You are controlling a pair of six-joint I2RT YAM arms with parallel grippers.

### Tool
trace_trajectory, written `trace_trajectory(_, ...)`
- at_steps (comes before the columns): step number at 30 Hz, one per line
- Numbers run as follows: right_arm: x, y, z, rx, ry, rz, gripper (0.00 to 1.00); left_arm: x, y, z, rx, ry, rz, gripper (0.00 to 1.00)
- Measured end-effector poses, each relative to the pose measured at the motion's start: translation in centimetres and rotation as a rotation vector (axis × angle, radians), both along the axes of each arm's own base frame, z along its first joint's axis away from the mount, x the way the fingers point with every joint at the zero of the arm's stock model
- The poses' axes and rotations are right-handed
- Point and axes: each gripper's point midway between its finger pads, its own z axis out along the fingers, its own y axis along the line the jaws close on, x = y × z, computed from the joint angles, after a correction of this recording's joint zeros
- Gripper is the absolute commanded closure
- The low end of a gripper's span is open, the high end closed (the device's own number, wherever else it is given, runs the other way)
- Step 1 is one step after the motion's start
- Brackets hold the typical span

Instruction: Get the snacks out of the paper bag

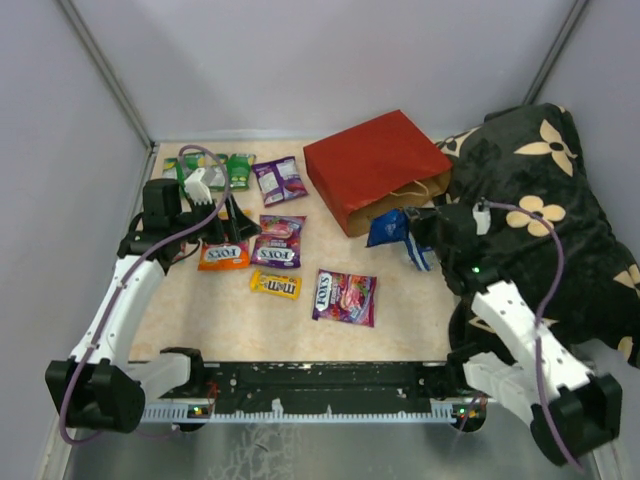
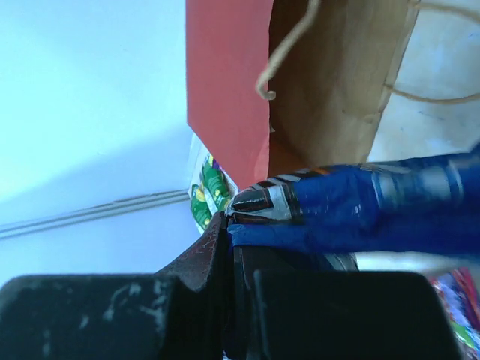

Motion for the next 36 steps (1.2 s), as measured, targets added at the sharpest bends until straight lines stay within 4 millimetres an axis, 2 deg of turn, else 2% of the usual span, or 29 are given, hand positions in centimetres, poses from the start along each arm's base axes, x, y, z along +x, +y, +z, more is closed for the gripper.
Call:
trace_trajectory(5,-4.8,-3.5,2.9,-0.110,-0.073,-0.030,1.00,-0.2,0.0,0.4,-0.003,-0.013,0.000,0.00)
trace_trajectory(6,-5.6,-4.1,3.2,-0.137,-0.082,-0.033,0.93,-0.2,0.0,0.5,-0.003,-0.017,0.000,0.00)
trace_trajectory(7,-6.6,-4.7,3.3,-0.170,-0.089,-0.031,0.73,-0.3,0.0,0.6,-0.003,-0.022,0.000,0.00)
trace_trajectory(8,-7.1,-5.0,3.3,-0.191,-0.092,-0.027,0.48,-0.3,0.0,0.8,-0.004,-0.025,0.000,0.00)
trace_trajectory(9,-7.6,-5.3,3.2,-0.215,-0.095,-0.019,0.28,-0.3,0.0,0.8,-0.004,-0.028,0.000,0.00)
trace_trajectory(11,-8.2,-5.5,2.7,-0.266,-0.091,0.002,0.09,-0.4,0.0,0.9,-0.007,-0.029,0.001,0.00)
trace_trajectory(14,-8.4,-5.5,0.8,-0.363,-0.030,0.055,0.01,-0.4,0.0,0.9,-0.008,-0.027,0.002,0.00)
trace_trajectory(17,-8.0,-5.4,-0.2,-0.450,0.010,0.106,0.01,-0.5,0.0,0.9,-0.007,-0.023,0.005,0.00)
trace_trajectory(21,-6.8,-5.1,1.9,-0.513,-0.016,0.127,0.01,-0.7,0.2,0.4,0.039,-0.006,0.030,0.00)
trace_trajectory(23,-5.8,-5.0,3.4,-0.531,-0.048,0.118,0.01,-1.0,-0.5,0.1,0.089,-0.005,0.029,0.00)
trace_trajectory(25,-4.5,-5.1,4.5,-0.541,-0.061,0.106,0.01,-1.6,-2.6,0.3,0.156,-0.026,-0.012,0.00)
trace_trajectory(27,-3.3,-5.4,4.8,-0.543,-0.057,0.088,0.01,-2.3,-5.7,1.0,0.198,-0.069,-0.087,0.00)
trace_trajectory(31,-2.0,-6.3,3.7,-0.544,-0.016,0.071,0.01,-3.0,-12.9,3.2,0.264,-0.229,-0.246,0.00)
trace_trajectory(34,-2.5,-6.8,4.4,-0.549,-0.036,0.065,0.01,-2.0,-18.1,5.1,0.310,-0.350,-0.327,0.00)
trace_trajectory(36,-3.3,-7.6,5.2,-0.552,-0.052,0.053,0.01,-0.3,-21.6,6.3,0.328,-0.421,-0.360,0.00)
